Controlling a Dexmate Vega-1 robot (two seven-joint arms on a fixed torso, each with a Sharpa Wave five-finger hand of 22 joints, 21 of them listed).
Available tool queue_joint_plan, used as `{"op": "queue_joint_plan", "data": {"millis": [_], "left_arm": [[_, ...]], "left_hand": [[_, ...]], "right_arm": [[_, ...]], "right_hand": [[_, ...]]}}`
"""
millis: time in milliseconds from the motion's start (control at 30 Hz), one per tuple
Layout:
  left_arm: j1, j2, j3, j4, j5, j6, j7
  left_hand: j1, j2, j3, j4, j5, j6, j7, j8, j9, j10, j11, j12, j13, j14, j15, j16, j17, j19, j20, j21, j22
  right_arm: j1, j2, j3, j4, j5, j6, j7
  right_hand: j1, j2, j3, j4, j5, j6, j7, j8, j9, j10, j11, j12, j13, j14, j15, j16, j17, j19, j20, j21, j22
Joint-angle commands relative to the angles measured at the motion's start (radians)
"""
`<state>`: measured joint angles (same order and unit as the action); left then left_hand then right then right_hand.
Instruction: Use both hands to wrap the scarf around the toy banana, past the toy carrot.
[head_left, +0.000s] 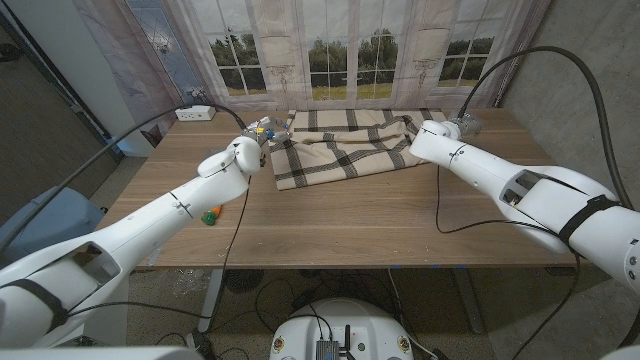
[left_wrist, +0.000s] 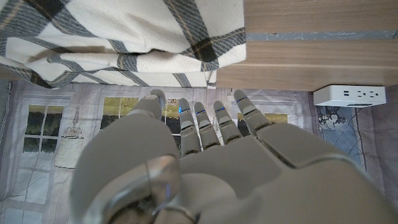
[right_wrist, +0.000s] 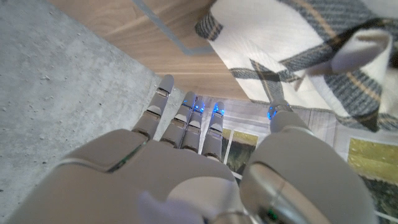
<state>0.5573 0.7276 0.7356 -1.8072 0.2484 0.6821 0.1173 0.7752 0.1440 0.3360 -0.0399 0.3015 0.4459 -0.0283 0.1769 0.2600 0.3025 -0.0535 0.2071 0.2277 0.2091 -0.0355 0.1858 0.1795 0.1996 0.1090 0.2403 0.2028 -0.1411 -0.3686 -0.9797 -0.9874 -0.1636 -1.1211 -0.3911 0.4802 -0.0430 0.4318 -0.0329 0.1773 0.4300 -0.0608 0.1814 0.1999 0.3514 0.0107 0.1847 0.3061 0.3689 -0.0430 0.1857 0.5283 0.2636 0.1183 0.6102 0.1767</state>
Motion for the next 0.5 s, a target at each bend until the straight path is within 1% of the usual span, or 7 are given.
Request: {"op": "queue_joint_plan", "data": {"millis": [33, 300, 433, 500], "left_arm": [[0.013, 0.019, -0.011, 0.006, -0.025, -0.041, -0.030], [0.010, 0.017, -0.006, 0.014, -0.021, -0.051, -0.035], [0.007, 0.015, -0.005, 0.016, -0.017, -0.053, -0.036], [0.003, 0.014, 0.000, 0.020, -0.012, -0.056, -0.039]], "left_hand": [[-0.008, 0.000, 0.008, 0.002, -0.005, 0.000, 0.004, 0.003, 0.000, -0.004, 0.003, 0.002, 0.001, -0.003, -0.019, -0.002, 0.001, -0.001, 0.008, -0.002, 0.002], [-0.011, 0.003, 0.012, 0.000, -0.005, 0.004, 0.007, 0.007, -0.005, -0.005, 0.003, 0.003, 0.001, -0.004, -0.020, -0.002, 0.001, -0.002, 0.010, -0.002, 0.002], [-0.013, 0.003, 0.013, -0.001, -0.005, 0.005, 0.009, 0.008, -0.007, -0.005, 0.002, 0.004, 0.001, -0.005, -0.020, -0.002, 0.001, -0.002, 0.011, -0.002, 0.002], [-0.013, 0.004, 0.014, -0.002, -0.005, 0.005, 0.010, 0.008, -0.008, -0.005, 0.004, 0.004, 0.001, -0.005, -0.020, -0.002, 0.001, -0.002, 0.012, -0.001, 0.002]], "right_arm": [[0.080, 0.073, -0.061, 0.183, 0.065, -0.068, 0.146], [0.144, 0.152, -0.107, 0.392, 0.080, -0.006, 0.210], [0.181, 0.211, -0.134, 0.539, 0.079, 0.064, 0.252], [0.191, 0.227, -0.147, 0.588, 0.078, 0.104, 0.276]], "right_hand": [[-0.016, 0.000, -0.011, 0.002, 0.005, -0.008, 0.003, 0.005, 0.003, -0.008, 0.002, 0.004, -0.001, -0.007, -0.018, 0.009, 0.002, -0.010, 0.005, -0.006, 0.001], [-0.037, -0.003, -0.025, 0.007, 0.006, -0.012, 0.005, 0.008, 0.003, -0.015, 0.002, 0.007, -0.004, -0.024, -0.016, 0.010, -0.004, -0.033, 0.010, -0.022, 0.001], [-0.045, -0.004, -0.029, 0.010, 0.006, -0.010, 0.008, 0.010, 0.003, -0.013, 0.004, 0.009, -0.005, -0.029, -0.017, 0.010, -0.006, -0.039, 0.011, -0.027, 0.001], [-0.058, -0.009, -0.037, 0.014, 0.006, -0.006, 0.012, 0.013, 0.003, -0.012, 0.005, 0.011, -0.006, -0.033, -0.016, 0.011, -0.009, -0.049, 0.012, -0.035, 0.000]]}}
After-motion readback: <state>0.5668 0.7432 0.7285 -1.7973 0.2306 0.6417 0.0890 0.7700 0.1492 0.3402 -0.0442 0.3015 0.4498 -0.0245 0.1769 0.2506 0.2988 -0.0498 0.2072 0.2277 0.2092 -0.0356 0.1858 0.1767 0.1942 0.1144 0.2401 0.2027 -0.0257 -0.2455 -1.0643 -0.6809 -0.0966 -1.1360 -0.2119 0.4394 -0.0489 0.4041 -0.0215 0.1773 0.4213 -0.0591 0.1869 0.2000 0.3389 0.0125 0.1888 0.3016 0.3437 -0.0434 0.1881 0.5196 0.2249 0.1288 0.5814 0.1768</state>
